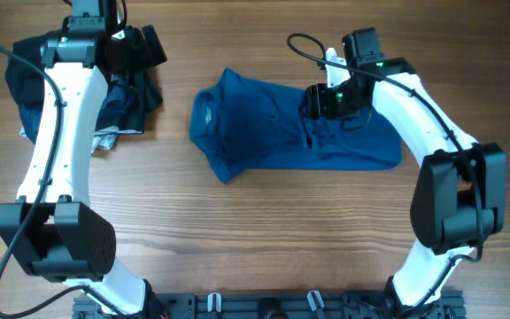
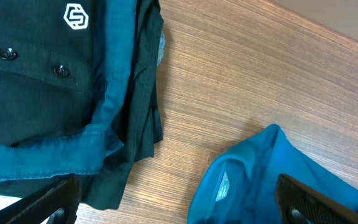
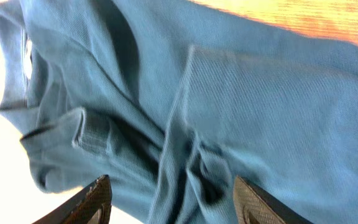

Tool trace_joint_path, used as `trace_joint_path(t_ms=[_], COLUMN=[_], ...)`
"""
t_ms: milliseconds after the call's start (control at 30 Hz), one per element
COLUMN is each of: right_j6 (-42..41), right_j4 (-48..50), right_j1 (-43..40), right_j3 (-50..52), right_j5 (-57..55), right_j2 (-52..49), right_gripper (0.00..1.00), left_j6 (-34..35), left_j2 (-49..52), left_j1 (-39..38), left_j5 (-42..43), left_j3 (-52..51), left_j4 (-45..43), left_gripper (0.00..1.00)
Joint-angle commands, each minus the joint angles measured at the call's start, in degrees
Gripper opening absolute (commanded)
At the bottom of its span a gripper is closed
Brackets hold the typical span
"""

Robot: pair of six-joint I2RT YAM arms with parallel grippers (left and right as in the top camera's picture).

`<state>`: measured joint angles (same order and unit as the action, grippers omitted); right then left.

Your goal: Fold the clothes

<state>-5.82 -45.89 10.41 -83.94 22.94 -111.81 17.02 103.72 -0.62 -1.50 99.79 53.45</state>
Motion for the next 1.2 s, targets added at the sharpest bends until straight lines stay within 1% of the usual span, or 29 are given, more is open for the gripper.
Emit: trace_joint_path(t_ms=[0, 100, 133, 167, 233, 267, 333, 367, 467, 567, 633, 700, 767, 800, 967, 1000, 1033, 1167], right_j6=[2.8, 1.4, 0.9, 1.0, 0.9, 0.9, 0.7, 0.5, -0.6, -0.3, 1.0, 1.2, 1.3, 1.4, 1.4, 1.3, 1.3, -0.8], right_j4=[-2.3, -5.2, -5.9, -5.8, -5.6, -4.5, -1.3, 0.5, 5.0, 5.5, 3.4, 1.5, 1.3, 1.4, -1.2, -0.3, 1.9, 6.3], right_j1=[-2.4, -4.2, -4.5, -4.7, -4.5, -4.1, -3.7, -3.5, -3.0, -2.3, -1.0, -0.3, -0.3, -0.3, -0.3, -0.3, -0.3, -0.3], right_j3=[-1.5, -1.4, -1.4, -0.7, 0.5, 2.0, 4.9, 6.5, 11.3, 14.1, 14.3, 14.3, 14.2, 13.9, 5.7, 4.7, 4.3, 5.0], right_j5=[-0.2, -3.8, -5.0, -6.3, -9.9, -10.8, -10.8, -10.7, -10.1, -2.6, 3.4, 2.8, -0.7, -0.7, -0.5, -0.5, -0.7, -5.4], right_j2=[2.8, 3.3, 3.3, 3.3, 3.3, 3.3, 3.2, 3.2, 3.2, 3.2, 3.2, 3.2, 3.3, 3.3, 6.6, 7.7, 8.9, 7.8], right_gripper=[0.63, 0.63, 0.60, 0.56, 0.41, 0.37, 0.21, 0.17, 0.12, 0.11, 0.11, 0.15, 0.15, 0.15, 0.14, 0.14, 0.16, 0.15], left_j6=[-0.1, -0.1, -0.1, -0.1, -0.1, -0.1, -0.1, -0.1, -0.1, -0.1, -0.1, -0.1, -0.1, -0.1, -0.1, -0.1, -0.1, -0.1], left_j2=[0.7, 0.7, 0.7, 0.7, 0.7, 0.7, 0.7, 0.7, 0.7, 0.7, 0.7, 0.7, 0.7, 0.7, 0.7, 0.7, 0.7, 0.7], left_j1=[0.3, 0.3, 0.3, 0.3, 0.3, 0.3, 0.3, 0.3, 0.3, 0.3, 0.3, 0.3, 0.3, 0.3, 0.3, 0.3, 0.3, 0.3], left_j5=[-0.5, -0.6, -0.6, -0.5, -0.5, -0.5, -0.5, -0.5, -0.5, -0.5, -0.5, -0.5, -0.5, -0.5, -0.5, -0.5, -0.5, -0.5], left_j3=[-0.6, -0.6, -0.6, -0.6, -0.6, -0.6, -0.6, -0.6, -0.6, -0.6, -0.6, -0.6, -0.6, -0.6, -0.6, -0.6, -0.6, -0.6], left_j4=[0.0, 0.0, 0.0, 0.0, 0.0, 0.0, 0.0, 0.0, 0.0, 0.0, 0.0, 0.1, 0.2, 0.2, 0.2, 0.2, 0.2, 0.2], left_gripper=[1.00, 1.00, 1.00, 1.00, 1.00, 1.00, 1.00, 1.00, 1.00, 1.00, 1.00, 1.00, 1.00, 1.00, 1.00, 1.00, 1.00, 1.00])
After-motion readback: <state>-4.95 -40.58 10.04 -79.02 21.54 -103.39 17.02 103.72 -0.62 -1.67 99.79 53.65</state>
